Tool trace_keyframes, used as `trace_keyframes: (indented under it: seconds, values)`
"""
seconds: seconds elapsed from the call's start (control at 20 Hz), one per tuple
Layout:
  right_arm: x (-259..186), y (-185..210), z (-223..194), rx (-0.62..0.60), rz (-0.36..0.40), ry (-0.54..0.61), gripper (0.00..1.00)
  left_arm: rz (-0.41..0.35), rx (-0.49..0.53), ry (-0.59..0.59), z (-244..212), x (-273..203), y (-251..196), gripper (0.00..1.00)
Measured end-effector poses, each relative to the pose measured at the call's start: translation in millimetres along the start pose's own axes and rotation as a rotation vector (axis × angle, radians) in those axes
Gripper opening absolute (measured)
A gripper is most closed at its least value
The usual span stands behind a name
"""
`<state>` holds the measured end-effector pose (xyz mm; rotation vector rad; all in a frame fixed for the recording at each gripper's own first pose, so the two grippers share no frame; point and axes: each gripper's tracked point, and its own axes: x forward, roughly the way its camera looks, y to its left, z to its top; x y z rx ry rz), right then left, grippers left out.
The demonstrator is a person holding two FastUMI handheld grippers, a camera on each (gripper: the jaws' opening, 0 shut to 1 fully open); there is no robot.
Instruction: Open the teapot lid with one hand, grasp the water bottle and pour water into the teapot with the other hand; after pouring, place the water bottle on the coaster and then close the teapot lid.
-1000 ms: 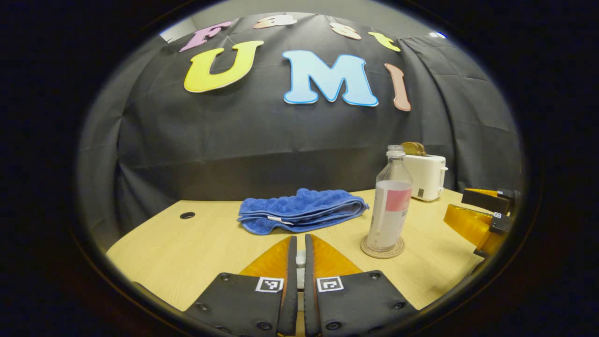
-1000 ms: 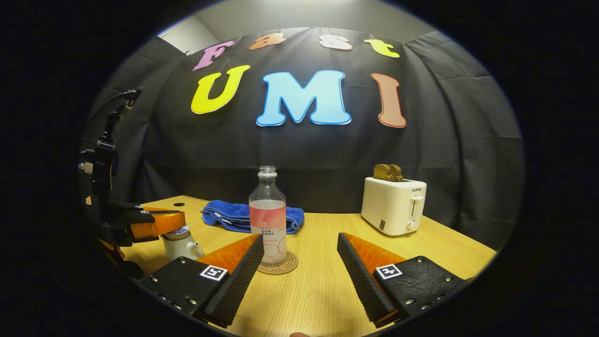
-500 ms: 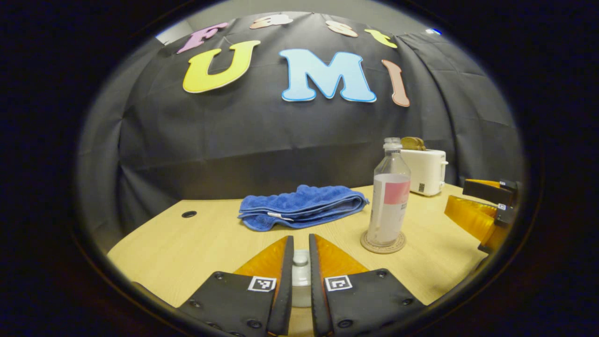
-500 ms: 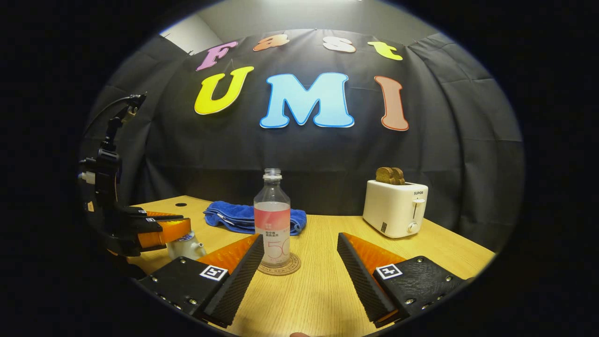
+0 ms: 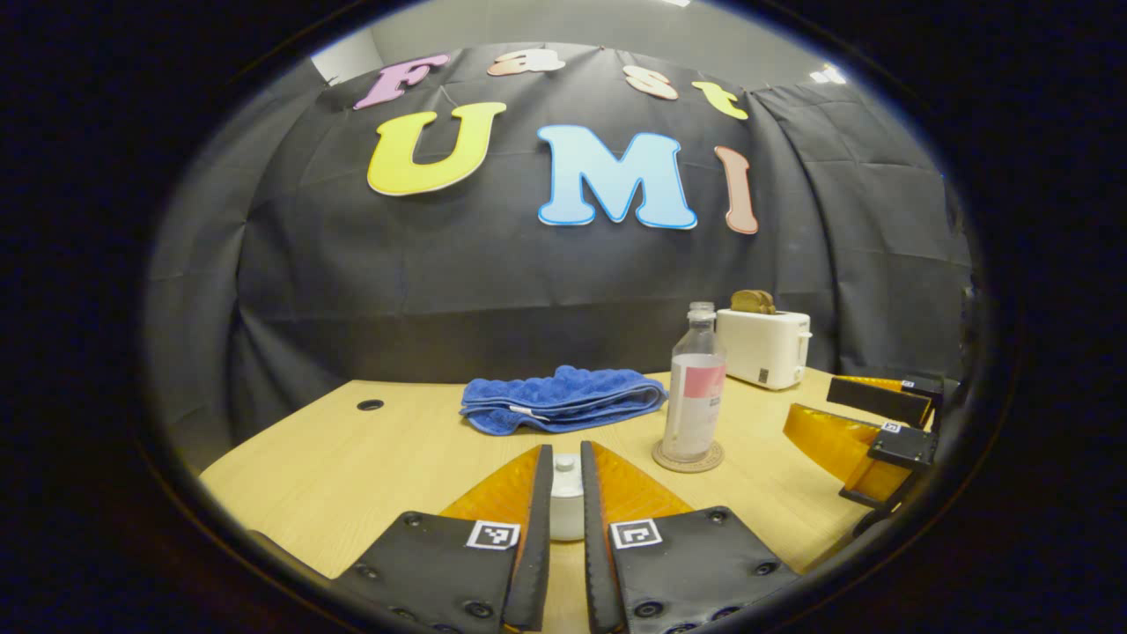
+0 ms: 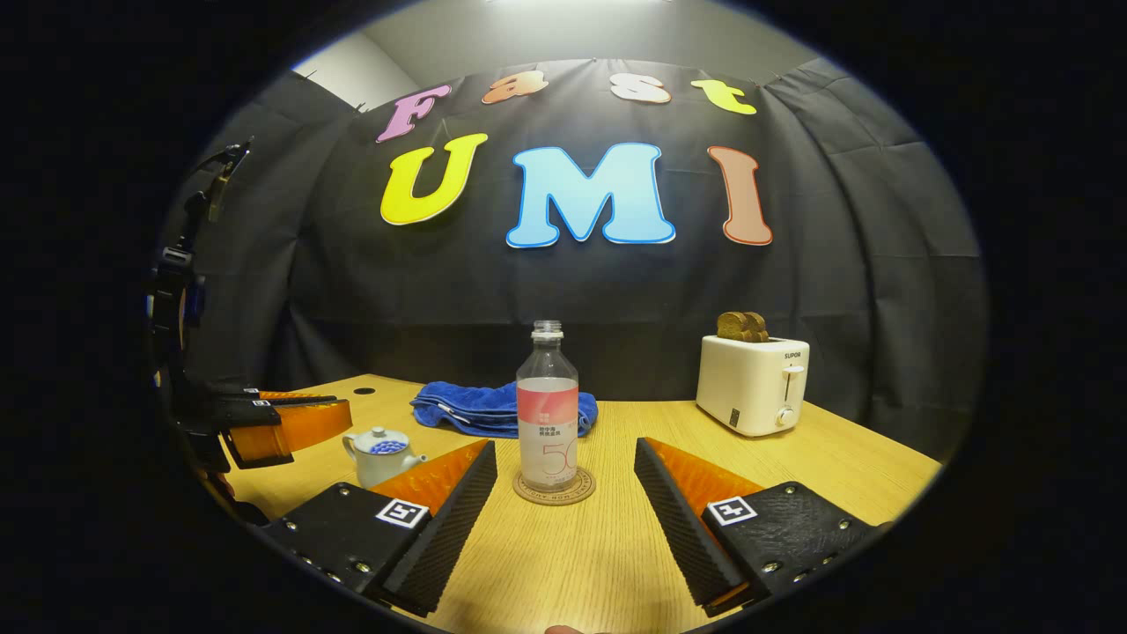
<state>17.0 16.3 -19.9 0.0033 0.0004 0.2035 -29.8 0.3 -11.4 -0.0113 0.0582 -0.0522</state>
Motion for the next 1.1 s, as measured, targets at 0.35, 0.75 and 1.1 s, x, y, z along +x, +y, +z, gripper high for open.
trace_keyframes:
  seconds: [0.35,0.75,1.1]
  values:
    - [-37,15,7,-0.006,-0.007,-0.018,0.99,-0.009,-0.001,-0.048,7,-44,-4,0.24]
    - [-52,26,8,-0.001,0.000,-0.019,0.99,-0.015,-0.013,-0.071,7,-62,-6,0.24]
    - [-49,25,0,0.008,-0.005,-0.003,0.99,-0.021,-0.016,-0.071,2,-58,-8,0.23]
